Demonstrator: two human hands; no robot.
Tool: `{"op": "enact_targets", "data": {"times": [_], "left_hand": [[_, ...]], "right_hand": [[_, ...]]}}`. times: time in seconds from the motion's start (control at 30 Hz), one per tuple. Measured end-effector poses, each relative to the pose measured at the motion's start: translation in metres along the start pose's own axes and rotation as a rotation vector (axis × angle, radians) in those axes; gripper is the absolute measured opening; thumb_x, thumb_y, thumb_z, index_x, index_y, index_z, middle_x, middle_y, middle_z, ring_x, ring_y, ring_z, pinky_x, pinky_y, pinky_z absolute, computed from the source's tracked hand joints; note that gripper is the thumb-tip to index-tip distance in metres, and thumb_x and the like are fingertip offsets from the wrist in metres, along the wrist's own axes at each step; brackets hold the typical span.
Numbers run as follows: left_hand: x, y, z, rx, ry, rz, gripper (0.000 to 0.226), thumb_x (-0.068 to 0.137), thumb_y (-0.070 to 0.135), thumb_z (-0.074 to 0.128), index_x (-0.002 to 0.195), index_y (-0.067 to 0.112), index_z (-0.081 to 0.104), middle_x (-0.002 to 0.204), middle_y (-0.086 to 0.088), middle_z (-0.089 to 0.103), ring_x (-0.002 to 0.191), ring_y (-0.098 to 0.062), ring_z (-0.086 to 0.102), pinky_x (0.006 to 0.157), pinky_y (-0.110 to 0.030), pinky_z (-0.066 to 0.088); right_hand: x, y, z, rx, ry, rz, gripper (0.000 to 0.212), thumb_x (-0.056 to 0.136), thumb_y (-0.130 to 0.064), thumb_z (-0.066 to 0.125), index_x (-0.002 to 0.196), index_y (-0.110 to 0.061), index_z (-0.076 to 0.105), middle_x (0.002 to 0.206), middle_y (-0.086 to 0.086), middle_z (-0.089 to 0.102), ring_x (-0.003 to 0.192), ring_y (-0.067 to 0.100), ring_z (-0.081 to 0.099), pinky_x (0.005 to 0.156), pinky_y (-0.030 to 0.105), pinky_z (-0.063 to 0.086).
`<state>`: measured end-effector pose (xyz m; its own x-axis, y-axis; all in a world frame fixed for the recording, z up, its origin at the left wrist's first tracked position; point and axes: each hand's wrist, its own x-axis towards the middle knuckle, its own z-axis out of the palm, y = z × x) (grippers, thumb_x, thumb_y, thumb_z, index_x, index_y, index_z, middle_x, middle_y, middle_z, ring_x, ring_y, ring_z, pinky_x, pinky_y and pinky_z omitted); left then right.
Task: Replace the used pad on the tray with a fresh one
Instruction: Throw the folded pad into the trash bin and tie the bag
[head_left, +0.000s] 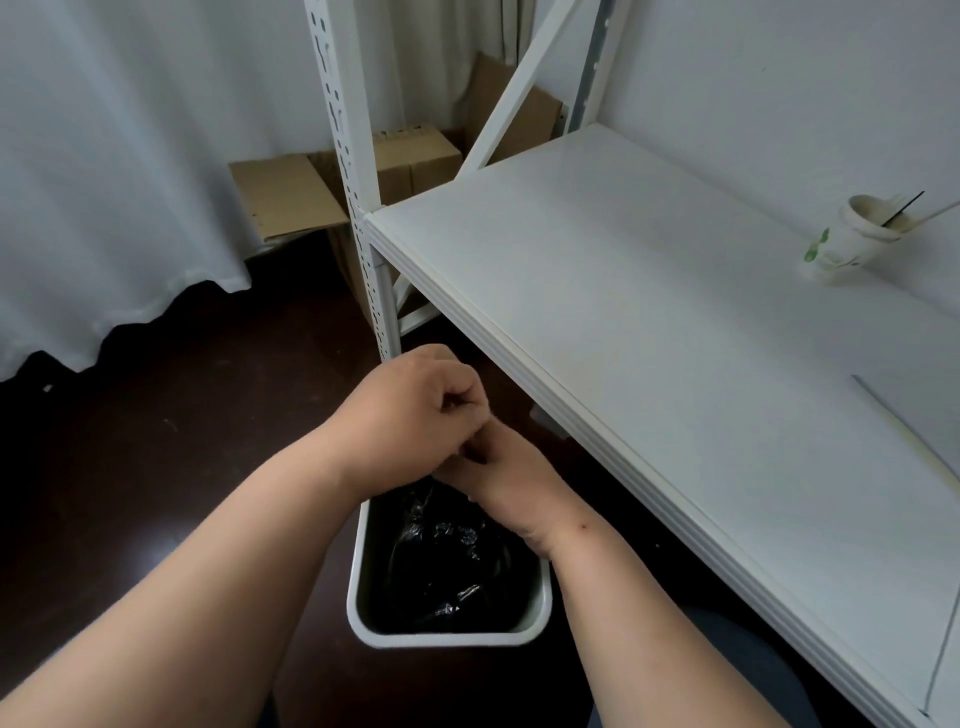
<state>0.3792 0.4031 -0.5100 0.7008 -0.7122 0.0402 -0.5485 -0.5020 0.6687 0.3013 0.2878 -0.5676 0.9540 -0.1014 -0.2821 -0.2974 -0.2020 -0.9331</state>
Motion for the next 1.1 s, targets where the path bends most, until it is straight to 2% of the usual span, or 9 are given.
{"op": "enact_targets", "data": {"times": [0.03, 0.1, 0.17, 0.33, 0.53, 0.7, 0.83, 0.97, 1.1], "left_hand": [[0.001, 0.002, 0.002, -0.019, -0.025, -0.002, 0.013, 0.085, 0.020, 0.065, 0.074, 0.024, 0.069, 0.086, 0.011, 0.058, 0.083, 0.000, 0.057, 0.069, -0.010, 0.041], [0.000, 0.001, 0.006, -0.121, 0.000, -0.046, 0.012, 0.086, 0.017, 0.063, 0.084, 0.025, 0.070, 0.089, 0.009, 0.062, 0.082, -0.002, 0.060, 0.073, -0.015, 0.046], [-0.001, -0.007, 0.008, -0.282, 0.035, -0.157, 0.027, 0.087, 0.005, 0.056, 0.098, 0.027, 0.067, 0.094, 0.008, 0.064, 0.080, -0.007, 0.064, 0.073, -0.023, 0.051], [-0.007, -0.024, 0.022, -0.160, -0.101, -0.237, 0.041, 0.085, 0.002, 0.054, 0.086, 0.041, 0.068, 0.085, 0.019, 0.071, 0.085, 0.006, 0.063, 0.072, -0.008, 0.046], [-0.005, -0.025, 0.025, -0.201, 0.025, -0.298, 0.023, 0.079, 0.000, 0.051, 0.072, 0.016, 0.066, 0.061, 0.008, 0.061, 0.049, -0.003, 0.050, 0.047, -0.012, 0.038], [-0.005, -0.028, 0.029, -0.253, -0.050, -0.284, 0.012, 0.082, 0.014, 0.066, 0.088, 0.025, 0.063, 0.079, 0.005, 0.067, 0.070, -0.007, 0.060, 0.065, -0.022, 0.047], [-0.006, -0.029, 0.033, -0.228, 0.048, -0.290, 0.014, 0.083, 0.017, 0.069, 0.073, 0.026, 0.067, 0.068, 0.007, 0.067, 0.066, -0.004, 0.060, 0.063, -0.020, 0.046], [-0.004, -0.026, 0.026, -0.378, -0.119, -0.341, 0.017, 0.077, 0.002, 0.063, 0.070, 0.016, 0.070, 0.077, -0.005, 0.073, 0.080, -0.020, 0.069, 0.079, -0.036, 0.055], [0.002, -0.026, 0.023, -0.543, -0.172, -0.349, 0.012, 0.070, 0.017, 0.063, 0.078, 0.013, 0.071, 0.087, -0.015, 0.072, 0.079, -0.024, 0.065, 0.082, -0.037, 0.053]], "right_hand": [[-0.001, -0.007, 0.002, -0.017, 0.007, 0.048, 0.005, 0.092, -0.031, 0.058, 0.089, -0.030, 0.062, 0.070, -0.014, 0.063, 0.066, -0.002, 0.056, 0.065, 0.024, 0.041], [-0.002, -0.008, 0.001, -0.022, 0.061, 0.094, 0.035, 0.099, -0.029, 0.046, 0.064, -0.033, 0.051, 0.047, -0.017, 0.052, 0.043, -0.005, 0.044, 0.055, 0.022, 0.031], [-0.001, -0.004, 0.000, -0.034, 0.108, 0.070, 0.043, 0.101, -0.035, 0.042, 0.058, -0.038, 0.050, 0.043, -0.018, 0.047, 0.040, -0.003, 0.040, 0.054, 0.023, 0.029], [0.002, 0.002, -0.001, -0.021, 0.117, 0.039, 0.032, 0.102, -0.030, 0.040, 0.072, -0.032, 0.049, 0.048, -0.011, 0.043, 0.045, 0.005, 0.037, 0.056, 0.031, 0.030], [0.002, 0.003, -0.008, 0.164, 0.147, 0.144, 0.021, 0.103, -0.025, 0.038, 0.086, -0.021, 0.049, 0.055, 0.000, 0.056, 0.050, 0.015, 0.043, 0.050, 0.026, 0.034], [0.000, 0.001, -0.012, 0.170, 0.072, 0.137, 0.023, 0.103, -0.023, 0.039, 0.086, -0.019, 0.054, 0.059, 0.000, 0.059, 0.048, 0.011, 0.044, 0.044, 0.018, 0.033], [0.004, 0.004, -0.012, 0.262, 0.084, 0.144, 0.022, 0.103, -0.020, 0.040, 0.085, -0.018, 0.052, 0.060, 0.001, 0.061, 0.050, 0.013, 0.047, 0.045, 0.024, 0.030], [0.006, 0.007, -0.019, 0.413, 0.086, 0.164, 0.017, 0.096, -0.009, 0.053, 0.082, -0.013, 0.061, 0.068, 0.007, 0.064, 0.054, 0.014, 0.055, 0.046, 0.023, 0.034], [0.005, 0.005, -0.022, 0.236, 0.140, 0.137, 0.018, 0.084, -0.001, 0.069, 0.075, -0.016, 0.064, 0.069, 0.004, 0.067, 0.056, 0.011, 0.055, 0.049, 0.020, 0.038]]}}
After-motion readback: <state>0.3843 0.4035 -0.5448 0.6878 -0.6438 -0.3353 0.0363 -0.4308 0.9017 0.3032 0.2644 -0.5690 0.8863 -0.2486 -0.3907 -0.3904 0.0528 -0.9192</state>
